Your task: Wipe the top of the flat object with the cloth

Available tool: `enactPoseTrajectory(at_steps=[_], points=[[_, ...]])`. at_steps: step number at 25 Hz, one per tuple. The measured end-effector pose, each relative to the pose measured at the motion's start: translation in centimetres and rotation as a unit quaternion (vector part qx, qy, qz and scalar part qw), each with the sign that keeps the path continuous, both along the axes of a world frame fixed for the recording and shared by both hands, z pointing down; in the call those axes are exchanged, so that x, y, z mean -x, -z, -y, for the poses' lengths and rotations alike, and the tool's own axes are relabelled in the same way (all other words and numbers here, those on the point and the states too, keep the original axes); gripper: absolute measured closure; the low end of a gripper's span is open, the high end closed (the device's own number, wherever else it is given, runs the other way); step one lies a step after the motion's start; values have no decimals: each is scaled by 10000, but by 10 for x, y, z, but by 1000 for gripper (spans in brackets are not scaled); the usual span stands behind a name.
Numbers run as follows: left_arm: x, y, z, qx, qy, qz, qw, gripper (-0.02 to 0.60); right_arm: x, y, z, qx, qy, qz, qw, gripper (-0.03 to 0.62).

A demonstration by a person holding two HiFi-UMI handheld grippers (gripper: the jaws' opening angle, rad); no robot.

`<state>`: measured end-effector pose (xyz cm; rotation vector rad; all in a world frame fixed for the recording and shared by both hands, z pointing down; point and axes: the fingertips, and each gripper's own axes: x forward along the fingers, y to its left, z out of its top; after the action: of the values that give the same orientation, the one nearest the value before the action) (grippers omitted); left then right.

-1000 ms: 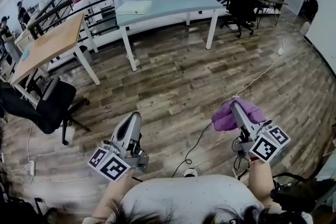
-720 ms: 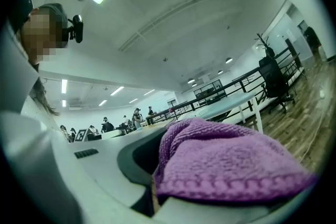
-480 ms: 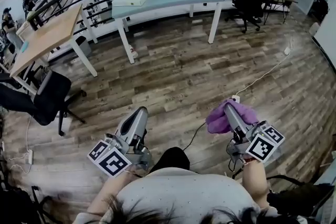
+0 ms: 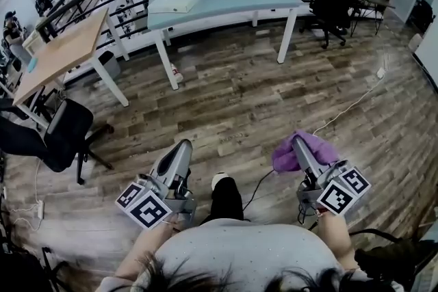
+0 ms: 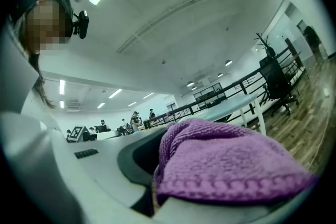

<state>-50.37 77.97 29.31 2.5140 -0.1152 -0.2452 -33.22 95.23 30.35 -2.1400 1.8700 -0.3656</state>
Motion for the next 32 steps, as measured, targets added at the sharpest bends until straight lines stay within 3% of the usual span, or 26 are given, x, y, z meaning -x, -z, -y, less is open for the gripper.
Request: enactPoseTrajectory(at_steps=[7, 11, 18, 27, 32], points=[[-60, -1, 112, 96, 112, 75, 9999, 575, -66, 21, 121, -408, 319, 373, 9980, 570], [-86, 14, 192, -186, 304, 303, 9989, 575, -94, 46, 207, -421, 434, -83, 9981, 569], [-115, 40, 304, -361, 537, -3, 9979, 575, -131, 61, 324, -671, 703, -164, 9951, 569], [-163, 2, 369, -45, 636, 274, 9976, 575, -174, 31, 408, -418, 969, -13, 9944, 569], [-199, 7, 424, -11, 885, 36, 9961, 575, -217, 20, 470, -239, 1348, -81, 9905, 569]])
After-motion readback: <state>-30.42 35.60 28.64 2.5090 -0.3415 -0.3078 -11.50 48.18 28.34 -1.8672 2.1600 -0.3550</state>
